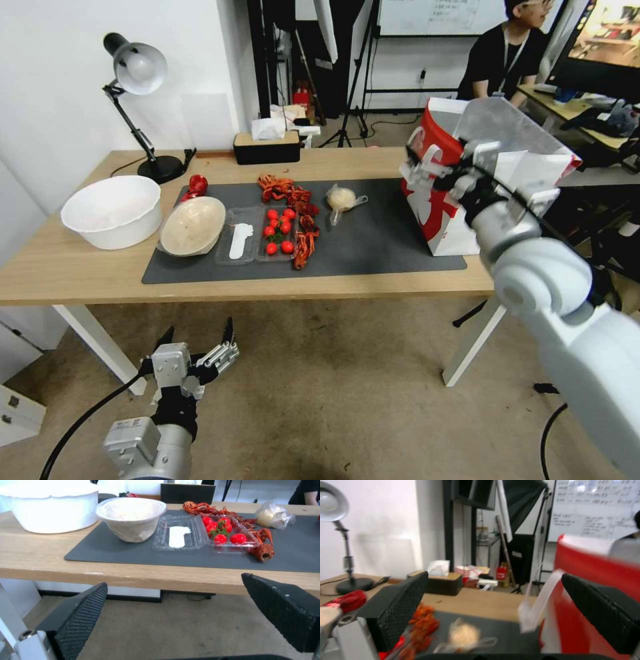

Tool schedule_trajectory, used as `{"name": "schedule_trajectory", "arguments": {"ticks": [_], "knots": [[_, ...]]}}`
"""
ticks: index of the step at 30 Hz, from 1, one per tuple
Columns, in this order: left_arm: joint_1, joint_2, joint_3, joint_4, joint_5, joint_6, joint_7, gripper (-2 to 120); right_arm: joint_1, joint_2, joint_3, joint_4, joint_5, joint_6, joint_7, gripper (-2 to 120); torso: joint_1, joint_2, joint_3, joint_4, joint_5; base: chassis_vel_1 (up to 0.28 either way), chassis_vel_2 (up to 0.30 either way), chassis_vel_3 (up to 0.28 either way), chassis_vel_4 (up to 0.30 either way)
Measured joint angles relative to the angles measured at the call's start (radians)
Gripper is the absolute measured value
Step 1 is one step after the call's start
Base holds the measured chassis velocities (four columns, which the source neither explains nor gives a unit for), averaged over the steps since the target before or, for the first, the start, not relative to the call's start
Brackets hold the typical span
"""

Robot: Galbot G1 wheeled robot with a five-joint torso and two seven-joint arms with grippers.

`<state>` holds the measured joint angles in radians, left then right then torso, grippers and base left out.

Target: Pick up the trash from the table and place it into the takeout bag.

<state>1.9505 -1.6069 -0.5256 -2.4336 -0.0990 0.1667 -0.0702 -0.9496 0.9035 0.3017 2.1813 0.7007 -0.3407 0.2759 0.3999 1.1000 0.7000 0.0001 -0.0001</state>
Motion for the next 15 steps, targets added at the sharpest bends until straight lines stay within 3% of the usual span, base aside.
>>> {"name": "schedule_trajectory", "arguments": {"ticks": [11,12,15], "knots": [[-0.005,0.001,-0.004,0.005,-0.010,-0.001,0.004,100,-0.279,0.085,0.025,0.044,-0.116,0.206,-0.003,100,0.000,0.000,0.000,-0.0006,0.0004,0.000,0.000,0.000,0.000],[-0.006,0.001,-0.004,0.005,-0.011,-0.002,0.004,100,-0.323,0.110,0.032,0.043,-0.147,0.259,-0.012,100,0.000,0.000,0.000,0.0003,-0.0003,0.000,0.000,0.000,0.000],[-0.006,0.002,-0.004,0.010,-0.013,-0.008,0.005,100,-0.430,0.170,0.036,0.028,-0.221,0.380,-0.026,100,0.000,0.000,0.000,-0.0003,0.0002,0.000,0.000,0.000,0.000]]}}
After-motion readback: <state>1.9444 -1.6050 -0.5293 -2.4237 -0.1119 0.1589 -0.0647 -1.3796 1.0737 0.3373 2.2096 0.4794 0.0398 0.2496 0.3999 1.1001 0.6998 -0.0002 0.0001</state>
